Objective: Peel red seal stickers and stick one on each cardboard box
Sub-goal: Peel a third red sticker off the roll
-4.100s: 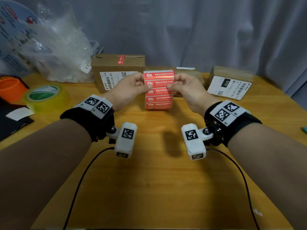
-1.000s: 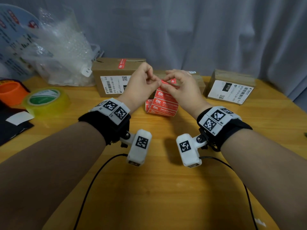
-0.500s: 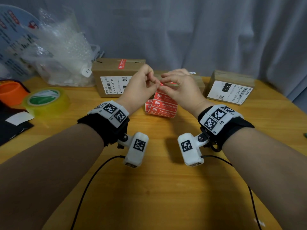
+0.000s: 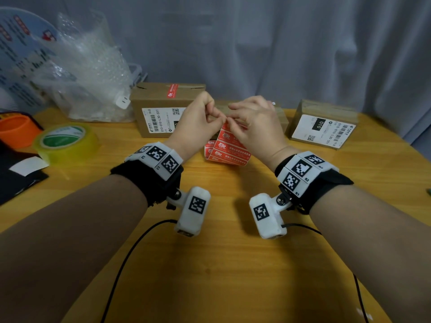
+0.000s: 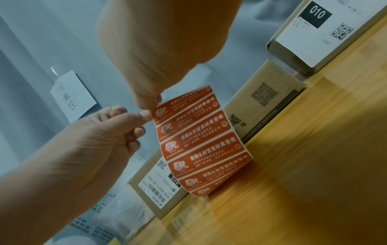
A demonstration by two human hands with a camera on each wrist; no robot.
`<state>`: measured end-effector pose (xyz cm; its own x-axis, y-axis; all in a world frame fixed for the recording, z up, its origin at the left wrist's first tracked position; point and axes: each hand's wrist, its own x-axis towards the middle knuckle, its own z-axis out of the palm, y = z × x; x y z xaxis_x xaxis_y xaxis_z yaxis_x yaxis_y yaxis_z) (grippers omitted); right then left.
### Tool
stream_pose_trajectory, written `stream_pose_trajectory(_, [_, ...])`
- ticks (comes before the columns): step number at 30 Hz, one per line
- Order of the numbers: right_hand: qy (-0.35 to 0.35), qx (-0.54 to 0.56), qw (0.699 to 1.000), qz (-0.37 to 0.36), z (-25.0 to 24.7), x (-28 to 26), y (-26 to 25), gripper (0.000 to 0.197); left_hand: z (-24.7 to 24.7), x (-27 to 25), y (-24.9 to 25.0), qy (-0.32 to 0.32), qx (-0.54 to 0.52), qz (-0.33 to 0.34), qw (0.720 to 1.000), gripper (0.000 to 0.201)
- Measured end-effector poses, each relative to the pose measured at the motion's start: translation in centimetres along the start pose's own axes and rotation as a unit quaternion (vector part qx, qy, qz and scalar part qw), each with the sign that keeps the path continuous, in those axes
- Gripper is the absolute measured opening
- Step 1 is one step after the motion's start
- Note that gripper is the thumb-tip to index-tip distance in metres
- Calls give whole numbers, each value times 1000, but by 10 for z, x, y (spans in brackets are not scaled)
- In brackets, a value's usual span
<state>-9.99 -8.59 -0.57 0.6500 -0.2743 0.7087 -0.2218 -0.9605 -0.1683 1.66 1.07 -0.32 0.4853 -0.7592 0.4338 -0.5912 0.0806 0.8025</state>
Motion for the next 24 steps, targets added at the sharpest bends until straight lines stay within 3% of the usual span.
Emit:
stream_pose_trajectory(3, [18, 11, 999, 28, 2, 1, 2, 22, 0, -1, 1, 0, 8, -2, 1000, 40])
stream_pose_trajectory(8, [42, 78, 985, 147, 0, 2, 4, 16, 2, 1, -5, 12, 40, -5, 999, 40])
stream_pose_trajectory(13, [53, 180, 938, 291, 1, 0, 16, 10, 0, 6, -15, 32, 80, -73, 994, 36])
stream_pose_trajectory(16, [84, 235, 903, 350, 1, -3, 25, 9, -5, 12, -21, 53, 112, -124, 984, 20])
stream_pose_trajectory(21, [173, 238, 862, 413, -7, -10, 40, 7, -14, 14, -26, 43, 168, -182, 968, 16])
stream_pose_trajectory(24, [229, 229, 851, 413, -16, -12, 46, 11, -20, 8, -33, 33, 188, -210, 959, 17])
